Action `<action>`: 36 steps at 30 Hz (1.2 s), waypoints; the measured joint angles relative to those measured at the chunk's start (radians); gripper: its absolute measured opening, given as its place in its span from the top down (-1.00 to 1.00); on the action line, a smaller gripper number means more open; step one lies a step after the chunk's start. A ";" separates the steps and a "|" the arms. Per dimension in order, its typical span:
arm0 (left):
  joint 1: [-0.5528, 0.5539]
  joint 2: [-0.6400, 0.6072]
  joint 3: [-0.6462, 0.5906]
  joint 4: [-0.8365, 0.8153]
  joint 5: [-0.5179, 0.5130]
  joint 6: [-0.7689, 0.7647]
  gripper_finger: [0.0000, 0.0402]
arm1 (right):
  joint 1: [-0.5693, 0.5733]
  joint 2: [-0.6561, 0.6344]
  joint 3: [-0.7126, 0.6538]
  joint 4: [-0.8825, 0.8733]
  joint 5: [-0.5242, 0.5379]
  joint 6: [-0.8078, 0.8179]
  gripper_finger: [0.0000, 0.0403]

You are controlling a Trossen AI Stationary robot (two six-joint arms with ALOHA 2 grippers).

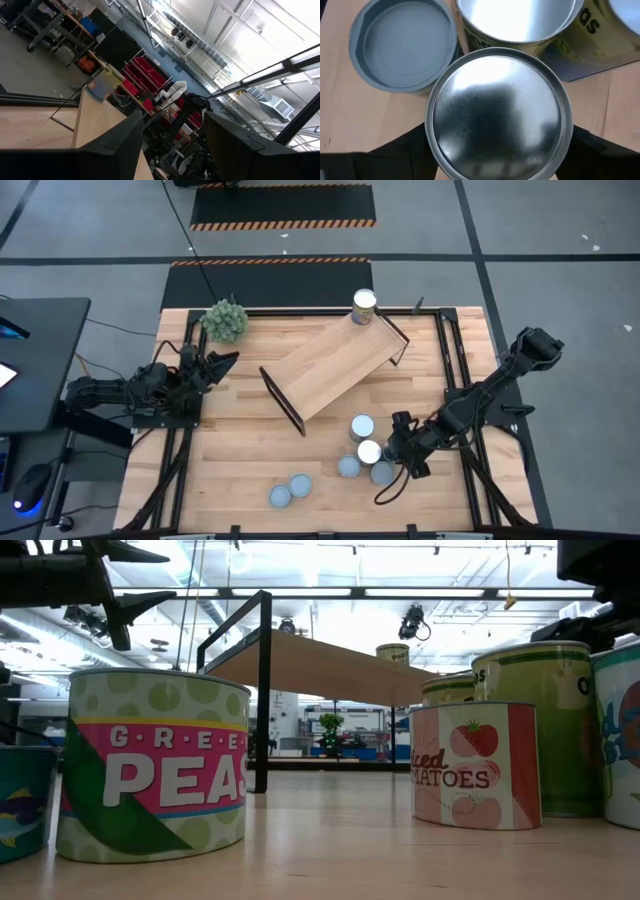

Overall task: Pick and place cans onto a shelf
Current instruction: Put the canned carrots on the shelf

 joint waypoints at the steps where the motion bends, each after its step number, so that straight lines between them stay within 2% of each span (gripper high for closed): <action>1: 0.000 0.000 0.000 0.000 0.000 0.000 -0.07 | -0.006 0.000 0.000 0.000 0.001 0.000 -0.49; 8: 0.000 0.000 0.000 0.000 0.000 -0.005 -0.07 | -0.054 -0.053 0.000 -0.108 0.036 0.001 -0.51; 16: 0.000 0.000 0.000 0.001 -0.002 -0.007 -0.07 | -0.168 -0.256 0.027 -0.297 0.032 -0.075 -0.50; 24: 0.000 0.000 0.000 -0.001 -0.037 0.003 -0.07 | -0.384 -0.350 0.185 -0.521 0.015 -0.309 -0.50; 30: 0.000 0.000 0.000 -0.001 -0.050 0.003 -0.07 | -0.553 -0.361 0.300 -0.578 -0.014 -0.479 -0.50; 36: 0.000 0.000 0.000 -0.001 -0.053 0.003 -0.07 | -0.702 -0.317 0.400 -0.589 -0.069 -0.643 -0.50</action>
